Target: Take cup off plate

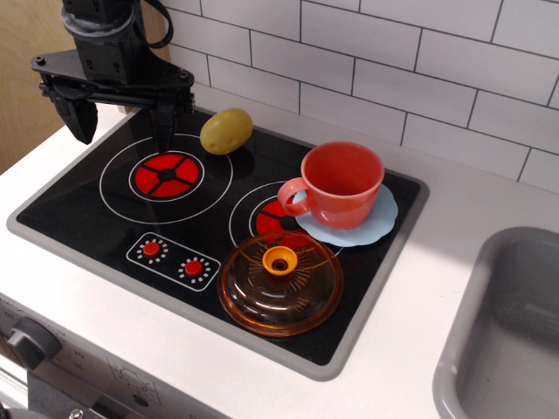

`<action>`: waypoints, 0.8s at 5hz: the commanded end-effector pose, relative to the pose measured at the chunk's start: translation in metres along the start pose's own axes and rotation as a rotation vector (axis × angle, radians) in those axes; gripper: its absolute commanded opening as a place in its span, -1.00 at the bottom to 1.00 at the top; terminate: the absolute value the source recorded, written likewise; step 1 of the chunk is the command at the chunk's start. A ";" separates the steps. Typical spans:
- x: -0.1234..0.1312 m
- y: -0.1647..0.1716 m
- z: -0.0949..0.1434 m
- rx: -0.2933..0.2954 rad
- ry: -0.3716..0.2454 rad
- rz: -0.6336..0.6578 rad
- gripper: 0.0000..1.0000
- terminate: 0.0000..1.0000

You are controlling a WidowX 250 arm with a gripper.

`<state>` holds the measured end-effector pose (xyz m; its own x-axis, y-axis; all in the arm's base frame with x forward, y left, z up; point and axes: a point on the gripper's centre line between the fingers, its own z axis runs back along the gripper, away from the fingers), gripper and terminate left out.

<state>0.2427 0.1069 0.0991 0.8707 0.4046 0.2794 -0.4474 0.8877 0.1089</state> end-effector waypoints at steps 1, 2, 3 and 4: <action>0.000 0.000 0.000 0.000 0.000 0.000 1.00 -1.00; -0.002 -0.018 0.002 -0.016 0.043 -0.263 1.00 -1.00; -0.006 -0.035 0.006 -0.032 0.054 -0.521 1.00 -1.00; -0.010 -0.051 0.013 -0.154 0.020 -0.748 1.00 -1.00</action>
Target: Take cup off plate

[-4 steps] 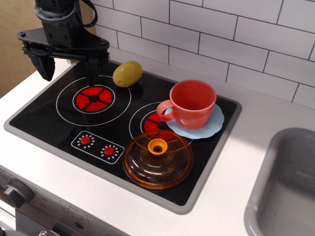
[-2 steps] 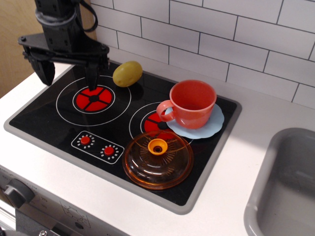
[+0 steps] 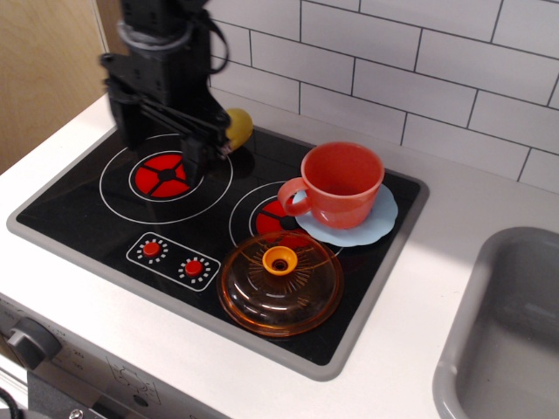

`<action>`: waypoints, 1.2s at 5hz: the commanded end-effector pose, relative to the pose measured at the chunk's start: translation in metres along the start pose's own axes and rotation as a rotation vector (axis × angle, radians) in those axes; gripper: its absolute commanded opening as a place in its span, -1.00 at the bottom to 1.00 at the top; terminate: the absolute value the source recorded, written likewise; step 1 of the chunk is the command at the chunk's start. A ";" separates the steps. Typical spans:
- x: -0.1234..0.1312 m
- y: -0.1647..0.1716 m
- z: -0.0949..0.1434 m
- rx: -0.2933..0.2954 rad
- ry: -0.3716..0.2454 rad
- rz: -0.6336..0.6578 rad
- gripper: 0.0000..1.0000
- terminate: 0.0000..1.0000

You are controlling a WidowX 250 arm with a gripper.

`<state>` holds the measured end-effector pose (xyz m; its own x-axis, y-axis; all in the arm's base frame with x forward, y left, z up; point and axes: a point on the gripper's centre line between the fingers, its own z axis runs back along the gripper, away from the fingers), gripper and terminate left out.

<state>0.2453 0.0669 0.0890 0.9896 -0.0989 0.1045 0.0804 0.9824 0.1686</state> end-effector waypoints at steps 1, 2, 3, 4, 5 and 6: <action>0.015 -0.024 0.018 -0.186 -0.132 -0.432 1.00 -1.00; 0.018 -0.038 0.019 -0.234 -0.151 -0.532 1.00 -1.00; 0.022 -0.051 0.021 -0.207 -0.162 -0.512 1.00 -1.00; 0.024 -0.060 0.017 -0.171 -0.158 -0.491 1.00 -1.00; 0.025 -0.068 0.011 -0.154 -0.144 -0.494 1.00 -1.00; 0.026 -0.073 0.006 -0.174 -0.127 -0.512 1.00 -1.00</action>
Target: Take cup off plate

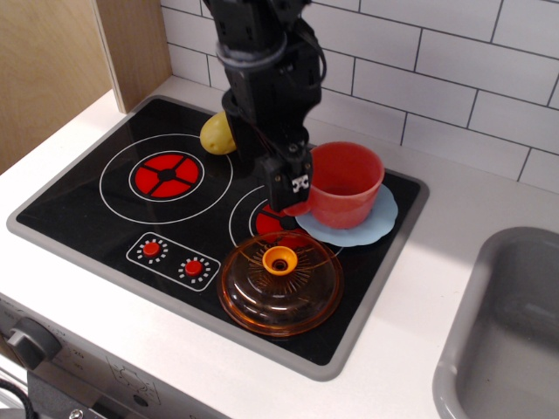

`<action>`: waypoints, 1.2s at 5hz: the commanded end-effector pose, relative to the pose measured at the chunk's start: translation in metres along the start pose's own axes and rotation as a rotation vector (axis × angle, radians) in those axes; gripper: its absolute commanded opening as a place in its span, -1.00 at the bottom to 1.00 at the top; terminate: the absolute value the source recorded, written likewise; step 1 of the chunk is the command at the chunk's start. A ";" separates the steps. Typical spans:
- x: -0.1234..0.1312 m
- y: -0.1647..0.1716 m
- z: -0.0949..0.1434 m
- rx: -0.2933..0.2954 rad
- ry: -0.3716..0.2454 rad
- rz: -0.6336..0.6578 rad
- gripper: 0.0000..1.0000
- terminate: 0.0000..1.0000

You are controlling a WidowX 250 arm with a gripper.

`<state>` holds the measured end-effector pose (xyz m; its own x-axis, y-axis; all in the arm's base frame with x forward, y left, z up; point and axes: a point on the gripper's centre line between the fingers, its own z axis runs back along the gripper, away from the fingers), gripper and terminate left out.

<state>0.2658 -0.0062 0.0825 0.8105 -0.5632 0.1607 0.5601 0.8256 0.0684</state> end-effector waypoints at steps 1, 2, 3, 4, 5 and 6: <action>0.000 -0.004 -0.004 0.001 -0.004 -0.037 1.00 -1.00; 0.002 -0.006 -0.006 0.000 -0.009 -0.049 1.00 -1.00; 0.002 -0.006 -0.004 -0.001 -0.024 -0.050 -1.00 -1.00; 0.002 -0.005 -0.004 -0.005 -0.026 -0.048 -1.00 -1.00; 0.003 -0.003 -0.004 -0.007 -0.029 -0.037 -1.00 -1.00; 0.005 0.002 0.007 0.011 -0.094 -0.011 -1.00 -1.00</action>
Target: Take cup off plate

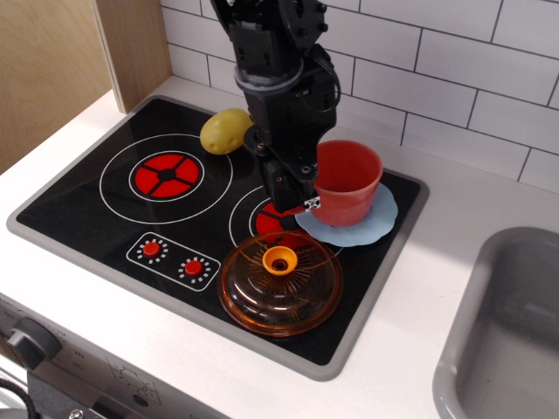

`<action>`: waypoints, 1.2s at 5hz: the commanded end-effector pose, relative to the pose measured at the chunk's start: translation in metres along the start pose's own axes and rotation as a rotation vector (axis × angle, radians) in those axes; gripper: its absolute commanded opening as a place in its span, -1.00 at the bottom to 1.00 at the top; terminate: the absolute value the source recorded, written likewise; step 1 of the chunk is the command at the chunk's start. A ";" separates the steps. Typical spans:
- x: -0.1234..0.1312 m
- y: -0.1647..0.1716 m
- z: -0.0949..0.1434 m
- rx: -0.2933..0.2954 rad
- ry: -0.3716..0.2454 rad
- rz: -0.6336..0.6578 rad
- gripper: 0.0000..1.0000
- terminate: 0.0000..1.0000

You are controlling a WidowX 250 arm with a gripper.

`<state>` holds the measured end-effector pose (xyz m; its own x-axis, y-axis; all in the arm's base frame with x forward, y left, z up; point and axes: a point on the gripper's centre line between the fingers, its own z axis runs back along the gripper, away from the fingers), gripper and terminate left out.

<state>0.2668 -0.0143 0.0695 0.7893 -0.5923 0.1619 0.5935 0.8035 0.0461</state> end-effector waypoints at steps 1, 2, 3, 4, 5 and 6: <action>0.001 0.016 0.042 0.015 -0.142 0.052 -1.00 -1.00; -0.011 0.022 0.061 0.005 -0.165 0.070 -1.00 -1.00; -0.036 0.035 0.066 0.036 -0.124 0.108 -1.00 -1.00; -0.068 0.051 0.068 0.037 -0.101 0.093 -1.00 -1.00; -0.090 0.064 0.070 0.048 -0.103 0.089 -1.00 -1.00; -0.113 0.075 0.066 0.058 -0.088 0.093 -1.00 -1.00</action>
<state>0.2169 0.1138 0.1115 0.8294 -0.5034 0.2420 0.5050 0.8610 0.0605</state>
